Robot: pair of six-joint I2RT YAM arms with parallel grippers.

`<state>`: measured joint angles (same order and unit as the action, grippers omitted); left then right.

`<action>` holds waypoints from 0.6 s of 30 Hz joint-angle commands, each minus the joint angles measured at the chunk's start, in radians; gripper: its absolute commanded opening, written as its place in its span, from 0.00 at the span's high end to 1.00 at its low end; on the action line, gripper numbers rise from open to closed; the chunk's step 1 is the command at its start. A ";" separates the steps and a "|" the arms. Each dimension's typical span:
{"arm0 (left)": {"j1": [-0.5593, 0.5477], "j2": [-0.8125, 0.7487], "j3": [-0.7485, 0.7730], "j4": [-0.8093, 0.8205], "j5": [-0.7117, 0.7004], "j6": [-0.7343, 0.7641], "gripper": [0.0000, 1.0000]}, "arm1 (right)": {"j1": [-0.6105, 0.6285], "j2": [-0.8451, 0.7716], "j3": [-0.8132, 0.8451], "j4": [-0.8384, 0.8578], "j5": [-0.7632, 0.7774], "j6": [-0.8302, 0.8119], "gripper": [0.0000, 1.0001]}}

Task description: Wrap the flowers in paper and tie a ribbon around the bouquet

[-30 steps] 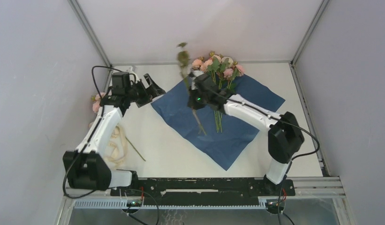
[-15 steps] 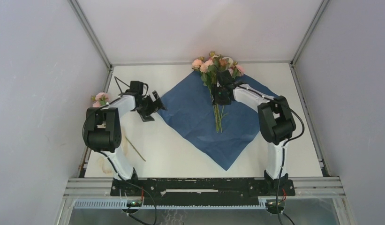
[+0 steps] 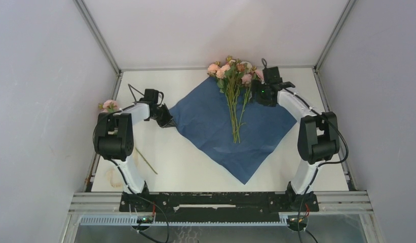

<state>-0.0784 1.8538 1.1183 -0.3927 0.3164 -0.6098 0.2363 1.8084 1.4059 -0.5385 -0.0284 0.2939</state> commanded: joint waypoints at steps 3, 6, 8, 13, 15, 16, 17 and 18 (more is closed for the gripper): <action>0.005 -0.042 -0.028 0.005 -0.027 -0.003 1.00 | -0.082 0.034 0.007 0.025 -0.045 0.017 0.16; 0.047 -0.100 -0.086 0.012 -0.039 -0.014 1.00 | -0.071 0.039 0.005 0.019 -0.056 0.005 0.16; 0.073 -0.158 -0.158 0.038 -0.038 -0.018 1.00 | -0.061 0.036 -0.004 0.017 -0.058 -0.004 0.16; 0.104 -0.294 -0.264 0.099 -0.043 -0.008 1.00 | -0.040 0.027 -0.022 0.025 -0.077 -0.008 0.16; 0.104 -0.296 -0.250 0.106 -0.015 -0.004 0.94 | -0.029 0.020 -0.022 0.029 -0.082 -0.009 0.16; 0.104 -0.286 -0.230 0.091 -0.009 0.007 0.75 | -0.027 0.016 -0.022 0.031 -0.089 -0.008 0.17; 0.104 -0.279 -0.202 0.073 -0.004 0.019 0.53 | -0.027 0.008 -0.022 0.033 -0.099 -0.006 0.16; 0.105 -0.277 -0.173 0.044 -0.012 0.032 0.39 | -0.026 0.000 -0.021 0.034 -0.106 -0.004 0.17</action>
<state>0.0265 1.5929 0.8726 -0.3450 0.2897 -0.6003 0.2016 1.8580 1.3827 -0.5358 -0.1028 0.2939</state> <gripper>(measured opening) 0.343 0.837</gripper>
